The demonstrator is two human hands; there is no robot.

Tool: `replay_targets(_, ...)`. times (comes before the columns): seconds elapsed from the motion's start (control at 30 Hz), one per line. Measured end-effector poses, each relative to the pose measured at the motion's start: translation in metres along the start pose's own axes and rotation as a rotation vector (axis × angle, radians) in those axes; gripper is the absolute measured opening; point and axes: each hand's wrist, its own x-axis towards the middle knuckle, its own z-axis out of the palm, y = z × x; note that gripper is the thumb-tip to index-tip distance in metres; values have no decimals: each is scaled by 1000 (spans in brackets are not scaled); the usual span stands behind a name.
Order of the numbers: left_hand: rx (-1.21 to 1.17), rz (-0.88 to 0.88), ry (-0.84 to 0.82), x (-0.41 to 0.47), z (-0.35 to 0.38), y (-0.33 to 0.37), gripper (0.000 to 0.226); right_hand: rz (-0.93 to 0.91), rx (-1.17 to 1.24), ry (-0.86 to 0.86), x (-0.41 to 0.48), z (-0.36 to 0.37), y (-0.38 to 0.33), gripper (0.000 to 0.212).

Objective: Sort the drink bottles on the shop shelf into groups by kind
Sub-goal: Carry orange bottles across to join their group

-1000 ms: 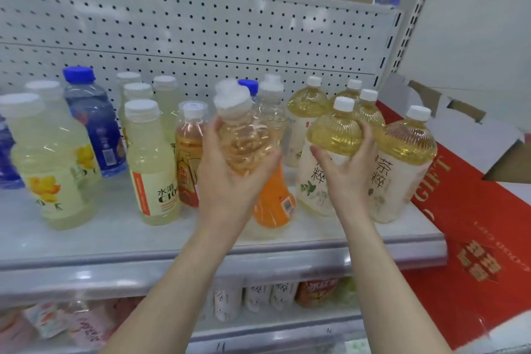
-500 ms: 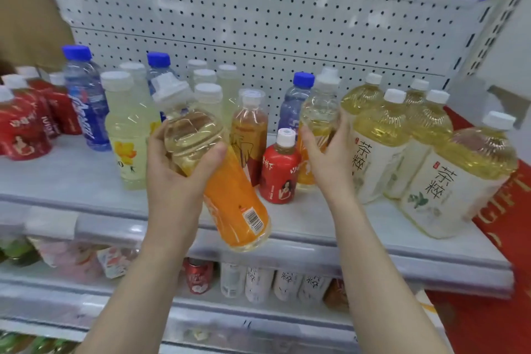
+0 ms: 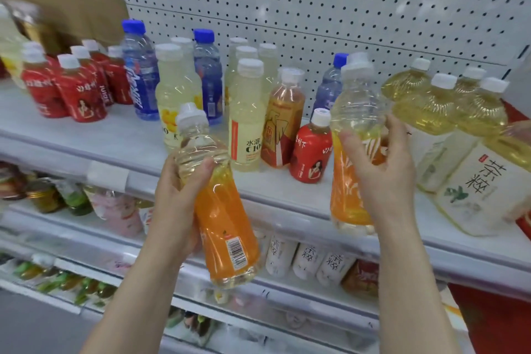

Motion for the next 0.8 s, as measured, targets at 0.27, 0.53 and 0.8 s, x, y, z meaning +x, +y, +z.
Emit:
replay_targets(0.27,66,24,92,-21,-120,22,71,125,320,-343,-98,111,-59,62)
replay_targets(0.53,141,18,328,-37,-309,101,85,191,387,-596,-194,282,-146,71)
replay_targets(0.8,213,74,559,-44,-476,173,92,116,407,-800,-273,433,-239,59)
